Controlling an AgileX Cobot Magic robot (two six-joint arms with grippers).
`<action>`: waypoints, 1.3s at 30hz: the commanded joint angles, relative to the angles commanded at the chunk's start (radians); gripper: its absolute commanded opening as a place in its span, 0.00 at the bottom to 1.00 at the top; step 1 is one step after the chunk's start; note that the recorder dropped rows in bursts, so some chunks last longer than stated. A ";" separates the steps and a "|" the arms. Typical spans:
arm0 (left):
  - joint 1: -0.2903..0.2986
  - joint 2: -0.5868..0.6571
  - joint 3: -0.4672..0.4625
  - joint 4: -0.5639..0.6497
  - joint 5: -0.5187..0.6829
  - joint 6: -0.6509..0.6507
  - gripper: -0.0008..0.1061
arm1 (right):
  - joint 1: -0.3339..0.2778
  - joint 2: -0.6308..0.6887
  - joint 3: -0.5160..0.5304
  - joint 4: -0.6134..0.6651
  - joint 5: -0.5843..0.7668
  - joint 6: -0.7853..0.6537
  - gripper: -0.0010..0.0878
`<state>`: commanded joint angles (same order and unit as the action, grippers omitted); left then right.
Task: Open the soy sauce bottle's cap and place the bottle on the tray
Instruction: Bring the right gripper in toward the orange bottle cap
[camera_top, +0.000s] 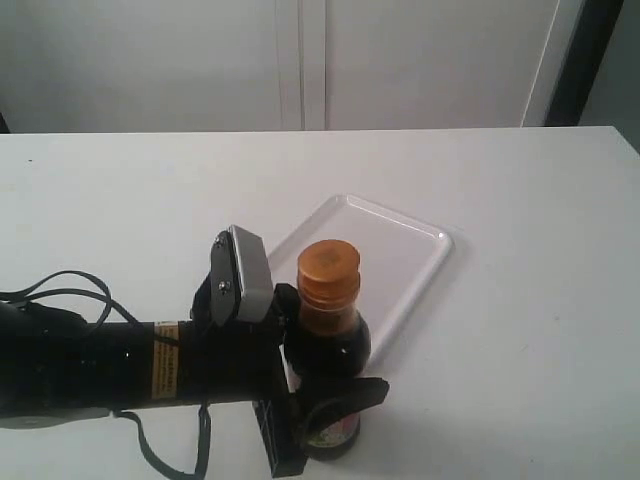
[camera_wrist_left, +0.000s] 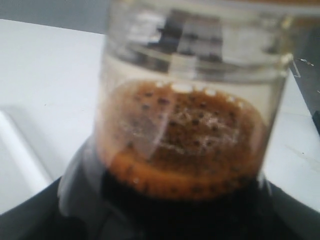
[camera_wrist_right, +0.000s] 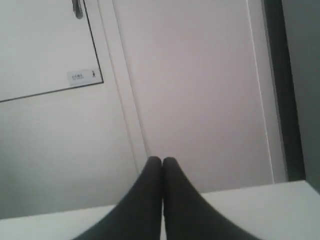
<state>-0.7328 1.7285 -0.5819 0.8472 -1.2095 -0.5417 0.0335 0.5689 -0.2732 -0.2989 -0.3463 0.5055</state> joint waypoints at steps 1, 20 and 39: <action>0.000 0.000 0.000 -0.010 0.000 0.000 0.01 | 0.005 0.025 -0.006 -0.062 0.000 0.052 0.01; 0.000 0.000 0.000 -0.041 0.000 0.052 0.01 | 0.366 0.539 -0.034 0.261 -0.318 -0.390 0.01; 0.000 0.000 0.000 -0.037 0.025 0.052 0.01 | 0.864 0.818 -0.044 0.943 -0.644 -1.175 0.01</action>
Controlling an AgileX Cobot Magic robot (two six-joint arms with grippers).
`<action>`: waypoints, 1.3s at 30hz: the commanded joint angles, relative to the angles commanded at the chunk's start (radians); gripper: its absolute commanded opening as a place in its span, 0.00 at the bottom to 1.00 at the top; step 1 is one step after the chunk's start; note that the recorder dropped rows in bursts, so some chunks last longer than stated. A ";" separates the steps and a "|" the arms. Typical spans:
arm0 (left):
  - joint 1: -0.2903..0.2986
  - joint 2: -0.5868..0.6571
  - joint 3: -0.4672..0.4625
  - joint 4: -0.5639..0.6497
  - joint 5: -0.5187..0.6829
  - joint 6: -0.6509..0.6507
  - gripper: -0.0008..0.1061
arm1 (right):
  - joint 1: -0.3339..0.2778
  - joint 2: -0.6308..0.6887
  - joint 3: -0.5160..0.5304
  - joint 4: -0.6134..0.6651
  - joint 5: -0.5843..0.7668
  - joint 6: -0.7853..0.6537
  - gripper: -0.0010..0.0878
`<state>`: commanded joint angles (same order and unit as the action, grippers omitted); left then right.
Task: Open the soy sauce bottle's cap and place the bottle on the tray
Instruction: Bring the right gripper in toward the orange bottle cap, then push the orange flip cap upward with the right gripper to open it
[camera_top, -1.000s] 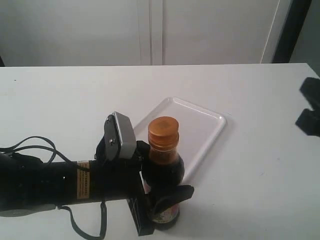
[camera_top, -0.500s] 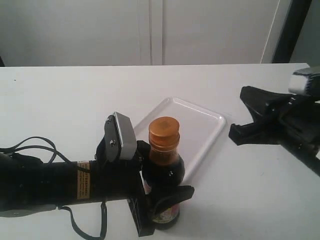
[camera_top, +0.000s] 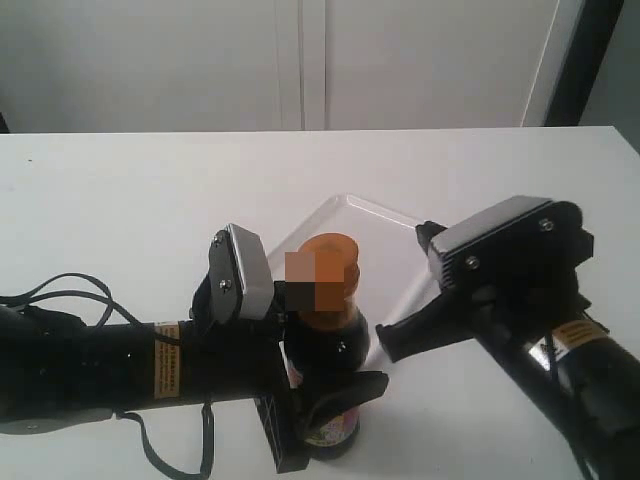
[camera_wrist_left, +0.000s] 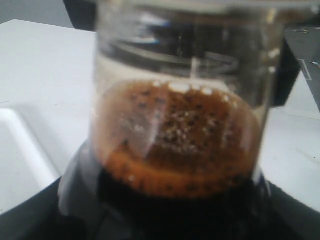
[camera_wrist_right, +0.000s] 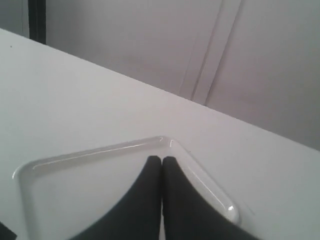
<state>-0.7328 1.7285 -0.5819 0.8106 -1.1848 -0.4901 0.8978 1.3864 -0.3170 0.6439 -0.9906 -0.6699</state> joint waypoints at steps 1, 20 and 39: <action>0.000 0.000 0.000 0.000 0.005 0.000 0.01 | 0.017 0.000 -0.010 0.025 0.000 -0.052 0.01; 0.000 0.000 0.000 0.009 0.011 0.000 0.01 | 0.146 0.000 -0.113 0.253 0.137 -0.452 0.01; 0.000 0.000 0.000 0.024 0.037 0.000 0.01 | 0.169 -0.090 -0.187 0.259 0.325 -0.457 0.01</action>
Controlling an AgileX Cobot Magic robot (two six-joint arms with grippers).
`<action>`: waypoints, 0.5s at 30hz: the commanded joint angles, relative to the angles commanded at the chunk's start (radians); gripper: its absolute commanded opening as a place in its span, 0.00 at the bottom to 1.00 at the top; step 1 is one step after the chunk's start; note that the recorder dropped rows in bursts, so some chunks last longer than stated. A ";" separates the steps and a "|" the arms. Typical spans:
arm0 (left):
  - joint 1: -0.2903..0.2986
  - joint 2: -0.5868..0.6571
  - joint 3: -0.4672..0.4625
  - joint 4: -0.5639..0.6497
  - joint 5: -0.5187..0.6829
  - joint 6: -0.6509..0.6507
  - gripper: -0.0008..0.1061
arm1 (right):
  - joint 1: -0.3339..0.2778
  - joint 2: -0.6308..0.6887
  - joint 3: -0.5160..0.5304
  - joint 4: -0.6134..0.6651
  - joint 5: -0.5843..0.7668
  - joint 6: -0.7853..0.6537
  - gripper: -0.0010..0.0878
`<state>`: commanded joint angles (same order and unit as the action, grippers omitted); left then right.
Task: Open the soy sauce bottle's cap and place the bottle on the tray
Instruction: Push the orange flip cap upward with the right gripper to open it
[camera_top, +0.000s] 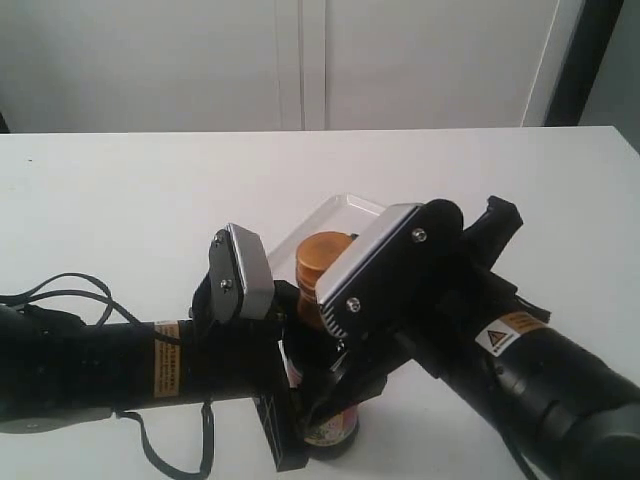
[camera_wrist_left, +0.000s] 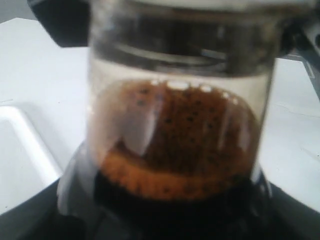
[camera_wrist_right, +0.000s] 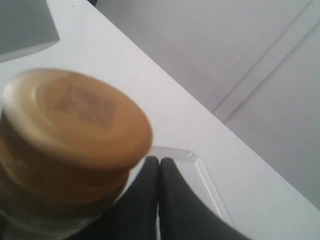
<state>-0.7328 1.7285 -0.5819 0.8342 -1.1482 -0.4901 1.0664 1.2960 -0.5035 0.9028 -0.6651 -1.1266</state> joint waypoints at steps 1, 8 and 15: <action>0.000 0.000 0.000 0.000 0.000 0.000 0.01 | 0.000 0.000 -0.010 0.000 0.000 -0.005 0.01; 0.000 0.000 0.000 0.003 0.000 0.000 0.01 | 0.000 0.000 -0.023 0.006 0.014 -0.042 0.01; 0.000 0.000 0.000 0.005 0.000 0.000 0.01 | 0.000 0.000 -0.032 0.026 0.015 -0.042 0.01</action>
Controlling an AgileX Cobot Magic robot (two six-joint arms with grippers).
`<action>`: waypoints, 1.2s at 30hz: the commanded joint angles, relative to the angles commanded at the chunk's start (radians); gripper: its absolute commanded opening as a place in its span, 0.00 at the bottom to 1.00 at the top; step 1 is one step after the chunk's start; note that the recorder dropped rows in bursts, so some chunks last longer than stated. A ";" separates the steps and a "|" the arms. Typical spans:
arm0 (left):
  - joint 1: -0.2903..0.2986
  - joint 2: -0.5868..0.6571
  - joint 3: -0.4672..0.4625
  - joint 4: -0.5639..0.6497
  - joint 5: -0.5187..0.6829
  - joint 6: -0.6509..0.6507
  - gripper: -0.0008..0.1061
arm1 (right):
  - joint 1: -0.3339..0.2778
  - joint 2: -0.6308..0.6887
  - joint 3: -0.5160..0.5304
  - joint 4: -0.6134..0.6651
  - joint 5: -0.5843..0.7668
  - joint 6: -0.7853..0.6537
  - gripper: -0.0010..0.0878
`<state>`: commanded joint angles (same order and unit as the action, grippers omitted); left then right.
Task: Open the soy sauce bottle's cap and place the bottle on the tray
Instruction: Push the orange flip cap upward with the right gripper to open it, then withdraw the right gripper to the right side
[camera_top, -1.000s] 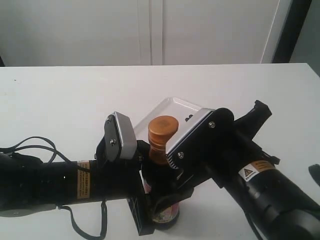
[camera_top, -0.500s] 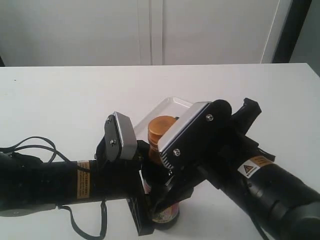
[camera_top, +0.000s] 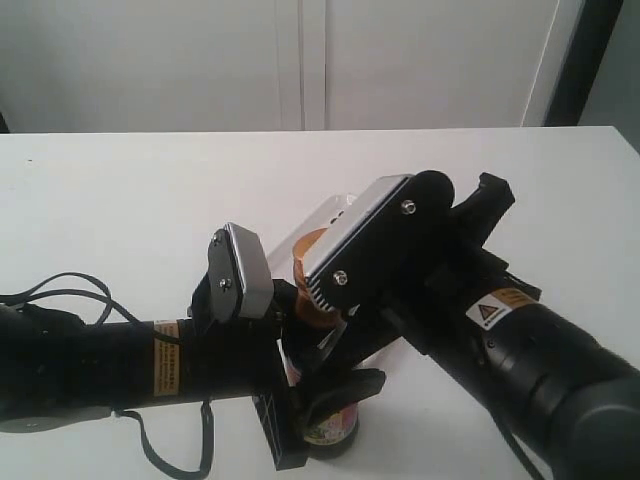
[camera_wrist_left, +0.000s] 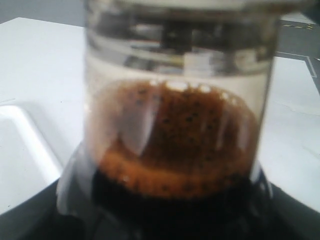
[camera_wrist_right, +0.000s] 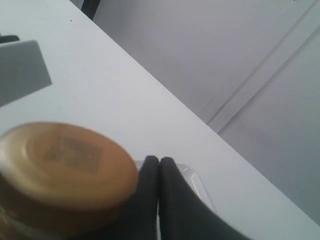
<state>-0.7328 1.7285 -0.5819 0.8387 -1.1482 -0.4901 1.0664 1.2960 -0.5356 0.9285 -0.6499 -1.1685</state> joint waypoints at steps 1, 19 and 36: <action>0.000 0.000 0.000 0.000 0.000 0.000 0.01 | 0.000 0.000 -0.006 0.013 0.001 0.000 0.01; 0.000 0.000 0.000 0.000 0.002 0.000 0.01 | 0.000 0.001 -0.150 0.164 -0.009 -0.035 0.01; 0.000 0.000 0.000 0.000 0.007 -0.002 0.01 | -0.265 -0.166 -0.150 0.384 0.329 0.010 0.01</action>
<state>-0.7328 1.7285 -0.5819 0.8387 -1.1416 -0.4925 0.8013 1.1298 -0.6853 1.3123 -0.3205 -1.1584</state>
